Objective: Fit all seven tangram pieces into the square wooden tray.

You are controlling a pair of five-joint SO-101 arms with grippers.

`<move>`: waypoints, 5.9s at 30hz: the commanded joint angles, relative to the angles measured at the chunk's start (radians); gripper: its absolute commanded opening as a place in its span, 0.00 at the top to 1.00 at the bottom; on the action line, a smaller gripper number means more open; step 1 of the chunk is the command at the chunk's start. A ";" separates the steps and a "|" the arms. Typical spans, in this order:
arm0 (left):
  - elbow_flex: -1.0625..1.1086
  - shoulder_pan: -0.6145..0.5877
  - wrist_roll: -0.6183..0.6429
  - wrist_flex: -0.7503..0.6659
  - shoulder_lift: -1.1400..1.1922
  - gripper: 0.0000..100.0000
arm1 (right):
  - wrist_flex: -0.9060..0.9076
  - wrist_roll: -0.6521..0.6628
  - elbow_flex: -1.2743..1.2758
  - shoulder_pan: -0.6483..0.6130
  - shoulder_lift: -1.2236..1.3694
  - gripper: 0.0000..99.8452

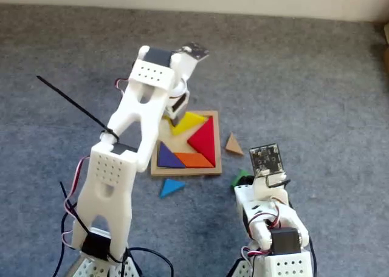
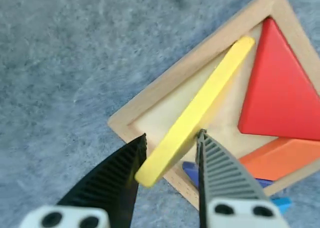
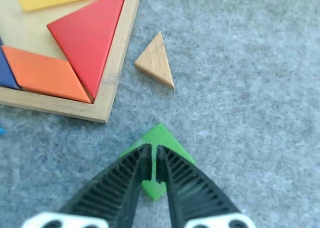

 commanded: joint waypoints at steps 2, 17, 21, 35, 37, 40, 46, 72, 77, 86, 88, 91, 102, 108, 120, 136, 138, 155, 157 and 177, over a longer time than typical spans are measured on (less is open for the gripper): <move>-0.050 -0.027 0.008 -0.002 -0.018 0.83 | 0.004 0.003 0.151 0.010 -0.005 0.97; -0.050 -0.050 0.012 0.006 -0.018 0.79 | 0.002 0.003 0.151 0.010 -0.005 0.97; -0.051 -0.079 0.080 0.000 -0.019 0.74 | 0.002 0.003 0.151 0.010 -0.005 0.97; -0.209 -0.166 0.147 0.008 -0.018 0.73 | 0.002 0.003 0.151 0.010 -0.005 0.97; -0.231 -0.193 0.144 0.008 -0.016 0.73 | 0.002 0.003 0.151 0.010 -0.005 0.97; -0.229 -0.205 0.052 0.017 -0.012 0.73 | 0.002 0.003 0.151 0.010 -0.005 0.97; -0.236 -0.202 -0.054 0.011 -0.008 0.73 | 0.002 0.003 0.151 0.010 -0.005 0.97; -0.232 -0.166 0.072 0.025 0.139 0.73 | 0.002 0.003 0.151 0.010 -0.005 0.97; -0.228 -0.159 0.074 0.034 0.142 0.75 | 0.002 0.003 0.151 0.010 -0.005 0.97; -0.228 -0.099 0.075 0.035 0.136 0.79 | 0.002 0.005 0.151 0.010 -0.005 0.97; -0.234 -0.093 0.075 0.035 0.134 0.79 | 0.002 0.005 0.151 0.010 -0.005 0.97; -0.229 -0.088 0.075 0.035 0.114 0.79 | 0.002 0.005 0.151 0.010 -0.005 0.97; -0.171 -0.027 0.074 0.032 0.088 0.79 | 0.002 0.005 0.151 0.010 -0.005 0.97; -0.128 0.028 0.074 0.031 0.088 0.79 | 0.001 0.005 0.151 0.010 -0.005 0.97; -0.168 0.056 0.075 0.023 0.074 0.79 | 0.001 0.003 0.151 0.010 -0.005 0.97; -0.094 0.021 0.133 0.037 -0.248 0.79 | 0.001 0.003 0.151 0.010 -0.005 0.97; -0.022 0.007 0.132 0.037 -0.312 0.79 | 0.001 0.003 0.151 0.010 -0.005 0.97; 0.595 -0.153 0.133 0.012 -0.888 0.79 | 0.001 0.003 0.151 0.018 -0.005 0.97; 0.697 -0.183 0.132 -0.028 -0.960 0.79 | -0.002 0.003 0.151 0.041 -0.005 0.97; 1.543 0.064 0.087 -0.388 -1.316 0.71 | -0.004 0.003 0.151 0.051 -0.005 0.97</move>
